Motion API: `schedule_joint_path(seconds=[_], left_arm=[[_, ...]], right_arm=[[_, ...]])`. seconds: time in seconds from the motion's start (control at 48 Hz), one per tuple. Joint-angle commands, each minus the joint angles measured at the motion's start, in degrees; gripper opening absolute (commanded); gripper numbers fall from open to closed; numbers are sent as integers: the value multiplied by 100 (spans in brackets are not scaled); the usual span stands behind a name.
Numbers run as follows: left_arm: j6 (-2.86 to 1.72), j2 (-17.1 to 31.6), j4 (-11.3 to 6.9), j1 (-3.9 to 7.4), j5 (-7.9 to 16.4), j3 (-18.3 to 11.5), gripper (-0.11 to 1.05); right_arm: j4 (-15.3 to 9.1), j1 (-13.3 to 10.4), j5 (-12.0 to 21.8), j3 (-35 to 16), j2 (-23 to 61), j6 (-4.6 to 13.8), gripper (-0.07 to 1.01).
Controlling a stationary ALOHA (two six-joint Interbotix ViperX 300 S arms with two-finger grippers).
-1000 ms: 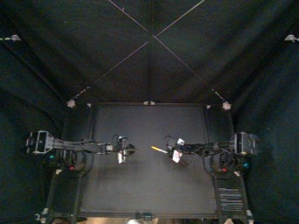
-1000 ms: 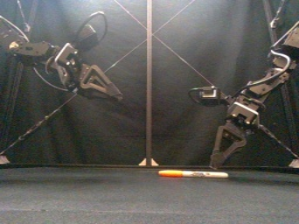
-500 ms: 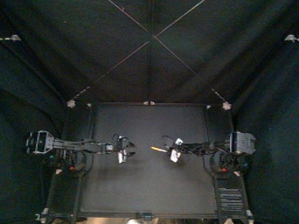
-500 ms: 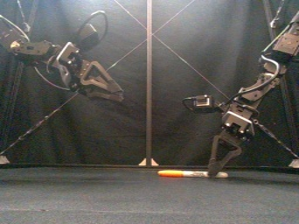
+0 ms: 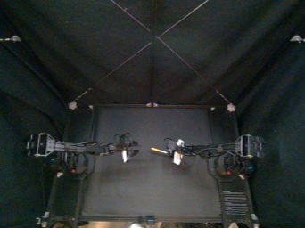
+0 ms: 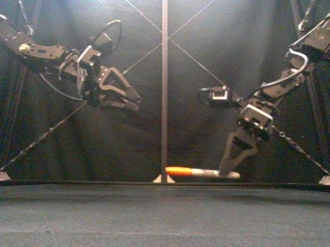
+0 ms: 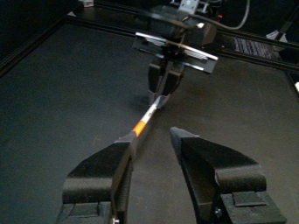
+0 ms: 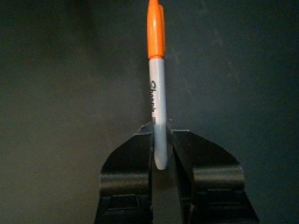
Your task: Uncap the pen
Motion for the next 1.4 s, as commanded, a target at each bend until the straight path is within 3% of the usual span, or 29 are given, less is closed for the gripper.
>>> schedule_joint_path(seconds=[0.021, 0.292, 0.417, 0.5, 0.646, 0.771, 1.021, 1.396], left_arm=[[0, -26, -35, 18, -53, -158, 76], [0, -18, -9, -79, -62, -290, 76], [9, -9, 141, -105, -62, -334, 76], [-9, 9, 176, -123, -62, -343, 76], [-62, 62, 132, -246, -62, -352, 76], [-62, 105, 44, -387, -53, -360, 76], [-62, 132, 26, -519, -62, -431, 76], [-79, 352, -53, -562, -62, -492, 75]], right_arm=[[-167, -9, -44, -220, -457, -9, 46], [-387, 105, -88, -483, -712, -26, 46], [-545, 237, -202, -571, -712, -18, 46], [-606, 299, -246, -624, -703, -18, 46], [-703, 360, -299, -686, -712, -44, 46], [-853, 396, -369, -686, -712, -26, 46], [-888, 396, -466, -712, -712, -26, 46], [-888, 422, -519, -738, -712, -44, 46]])
